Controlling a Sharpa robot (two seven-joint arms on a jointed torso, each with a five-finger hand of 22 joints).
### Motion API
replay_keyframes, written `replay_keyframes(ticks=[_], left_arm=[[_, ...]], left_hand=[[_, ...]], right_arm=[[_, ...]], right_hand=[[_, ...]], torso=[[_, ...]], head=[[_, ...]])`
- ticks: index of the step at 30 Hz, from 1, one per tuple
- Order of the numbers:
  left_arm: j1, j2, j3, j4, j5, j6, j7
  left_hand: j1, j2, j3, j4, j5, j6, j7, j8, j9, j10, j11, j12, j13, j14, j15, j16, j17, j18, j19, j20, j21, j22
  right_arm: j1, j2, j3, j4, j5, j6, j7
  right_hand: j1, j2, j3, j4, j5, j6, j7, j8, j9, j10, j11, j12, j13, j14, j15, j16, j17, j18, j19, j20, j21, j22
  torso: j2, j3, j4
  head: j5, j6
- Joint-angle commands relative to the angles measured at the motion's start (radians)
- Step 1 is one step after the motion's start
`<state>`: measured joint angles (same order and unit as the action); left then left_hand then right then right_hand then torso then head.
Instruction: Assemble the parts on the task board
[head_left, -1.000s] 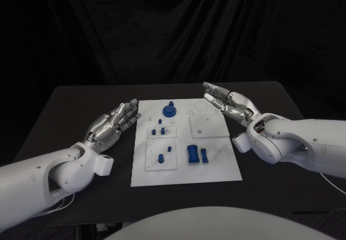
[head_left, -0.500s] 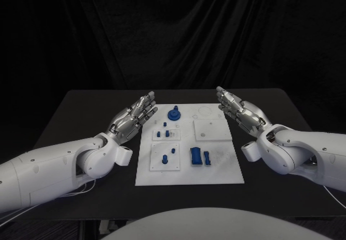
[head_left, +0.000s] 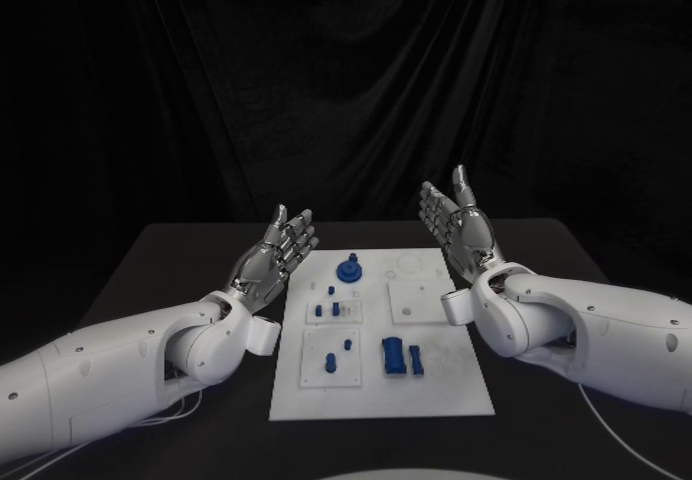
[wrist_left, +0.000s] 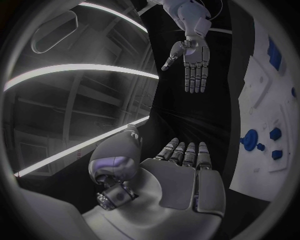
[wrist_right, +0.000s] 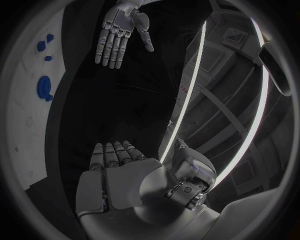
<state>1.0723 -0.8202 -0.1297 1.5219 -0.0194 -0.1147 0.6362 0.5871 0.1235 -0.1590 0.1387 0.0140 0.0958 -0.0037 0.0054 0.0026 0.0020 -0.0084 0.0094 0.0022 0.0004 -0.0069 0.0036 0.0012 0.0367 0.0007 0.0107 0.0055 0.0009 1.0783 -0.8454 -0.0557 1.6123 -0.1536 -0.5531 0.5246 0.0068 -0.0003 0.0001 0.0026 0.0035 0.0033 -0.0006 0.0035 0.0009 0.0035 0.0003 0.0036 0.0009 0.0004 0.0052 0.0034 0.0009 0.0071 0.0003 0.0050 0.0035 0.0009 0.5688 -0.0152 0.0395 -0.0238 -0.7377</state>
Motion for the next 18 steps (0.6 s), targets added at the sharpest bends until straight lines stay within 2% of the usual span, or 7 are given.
replay_keyframes(ticks=[1, 5, 6, 7, 8, 12, 18], left_arm=[[-0.004, 0.008, 0.018, 0.011, 0.008, -0.212, -0.034], [-0.010, 0.018, 0.053, 0.022, 0.012, -0.351, -0.060], [-0.011, 0.020, 0.061, 0.025, 0.013, -0.383, -0.066], [-0.012, 0.023, 0.069, 0.028, 0.013, -0.414, -0.071], [-0.014, 0.026, 0.080, 0.031, 0.015, -0.458, -0.079], [-0.018, 0.033, 0.104, 0.039, 0.017, -0.553, -0.097], [-0.022, 0.039, 0.126, 0.047, 0.019, -0.642, -0.114]], left_hand=[[-0.186, -0.039, 0.051, -0.044, -0.014, -0.096, 0.004, -0.005, -0.003, -0.002, 0.008, -0.009, -0.002, 0.000, 0.007, -0.004, -0.001, -0.037, -0.001, -0.011, -0.005, -0.001], [-0.249, -0.052, 0.066, -0.060, -0.014, -0.096, 0.004, -0.005, -0.003, -0.002, 0.008, -0.009, -0.002, 0.000, 0.007, -0.004, -0.001, -0.037, -0.001, -0.011, -0.005, -0.001], [-0.264, -0.123, 0.070, -0.064, -0.014, -0.096, 0.004, -0.005, -0.003, -0.002, 0.008, -0.009, -0.002, 0.000, 0.007, -0.004, -0.001, -0.037, -0.001, -0.011, -0.005, -0.001], [-0.272, -0.123, 0.072, -0.066, -0.014, -0.096, 0.004, -0.005, -0.003, -0.002, 0.008, -0.009, -0.002, 0.000, 0.007, -0.004, -0.001, -0.037, -0.001, -0.011, -0.005, -0.001], [-0.293, -0.123, 0.078, -0.139, -0.014, -0.096, 0.004, -0.005, -0.003, -0.002, 0.008, -0.009, -0.002, 0.000, 0.007, -0.004, -0.001, -0.037, -0.001, -0.011, -0.005, -0.001], [-0.333, -0.123, 0.159, -0.139, -0.014, -0.096, 0.004, -0.005, -0.003, -0.002, 0.008, -0.009, -0.002, 0.000, 0.007, -0.004, -0.001, -0.037, -0.001, -0.011, -0.005, -0.001], [-0.391, -0.123, 0.159, -0.139, -0.014, -0.096, 0.004, -0.005, -0.003, -0.002, 0.008, -0.009, -0.002, 0.000, 0.007, -0.004, -0.001, -0.037, -0.001, -0.011, -0.005, -0.001]], right_arm=[[-0.015, 0.027, 0.022, -0.021, 0.116, -0.165, -0.004], [-0.026, 0.060, 0.051, -0.039, 0.148, -0.209, -0.005], [-0.027, 0.063, 0.054, -0.041, 0.151, -0.214, -0.005], [-0.028, 0.065, 0.055, -0.042, 0.153, -0.216, -0.005], [-0.028, 0.065, 0.056, -0.042, 0.154, -0.217, -0.005], [-0.028, 0.065, 0.056, -0.042, 0.154, -0.217, -0.005], [-0.028, 0.065, 0.056, -0.042, 0.154, -0.217, -0.005]], right_hand=[[-0.007, 0.000, 0.000, -0.003, -0.003, -0.003, 0.001, -0.004, -0.001, -0.003, 0.000, -0.004, -0.001, 0.000, -0.005, -0.003, -0.001, -0.007, 0.000, -0.005, -0.004, -0.001], [-0.007, 0.000, 0.000, -0.003, -0.003, -0.003, 0.001, -0.004, -0.001, -0.003, 0.000, -0.004, -0.001, 0.000, -0.005, -0.003, -0.001, -0.007, 0.000, -0.005, -0.004, -0.001], [-0.007, 0.000, 0.000, -0.003, -0.003, -0.003, 0.001, -0.004, -0.001, -0.003, 0.000, -0.004, -0.001, 0.000, -0.005, -0.003, -0.001, -0.007, 0.000, -0.005, -0.004, -0.001], [-0.007, 0.000, 0.000, -0.003, -0.003, -0.003, 0.001, -0.004, -0.001, -0.003, 0.000, -0.004, -0.001, 0.000, -0.005, -0.003, -0.001, -0.007, 0.000, -0.005, -0.004, -0.001], [-0.007, 0.000, 0.000, -0.003, -0.003, -0.003, 0.001, -0.004, -0.001, -0.003, 0.000, -0.004, -0.001, 0.000, -0.005, -0.003, -0.001, -0.007, 0.000, -0.005, -0.004, -0.001], [-0.007, 0.000, 0.000, -0.003, -0.003, -0.003, 0.001, -0.004, -0.001, -0.003, 0.000, -0.004, -0.001, 0.000, -0.005, -0.003, -0.001, -0.007, 0.000, -0.005, -0.004, -0.001], [-0.007, 0.000, 0.000, -0.003, -0.003, -0.003, 0.001, -0.004, -0.001, -0.003, 0.000, -0.004, -0.001, 0.000, -0.005, -0.003, -0.001, -0.007, 0.000, -0.005, -0.004, -0.001]], torso=[[-0.013, 0.0079, -0.0201], [-0.019, 0.0121, -0.0312], [-0.021, 0.0128, -0.0330], [-0.022, 0.0134, -0.0347], [-0.023, 0.0142, -0.0366], [-0.025, 0.0152, -0.0394], [-0.025, 0.0152, -0.0395]], head=[[0.010, 0.056], [0.018, 0.103], [0.019, 0.111], [0.020, 0.118], [0.022, 0.126], [0.024, 0.137], [0.024, 0.138]])
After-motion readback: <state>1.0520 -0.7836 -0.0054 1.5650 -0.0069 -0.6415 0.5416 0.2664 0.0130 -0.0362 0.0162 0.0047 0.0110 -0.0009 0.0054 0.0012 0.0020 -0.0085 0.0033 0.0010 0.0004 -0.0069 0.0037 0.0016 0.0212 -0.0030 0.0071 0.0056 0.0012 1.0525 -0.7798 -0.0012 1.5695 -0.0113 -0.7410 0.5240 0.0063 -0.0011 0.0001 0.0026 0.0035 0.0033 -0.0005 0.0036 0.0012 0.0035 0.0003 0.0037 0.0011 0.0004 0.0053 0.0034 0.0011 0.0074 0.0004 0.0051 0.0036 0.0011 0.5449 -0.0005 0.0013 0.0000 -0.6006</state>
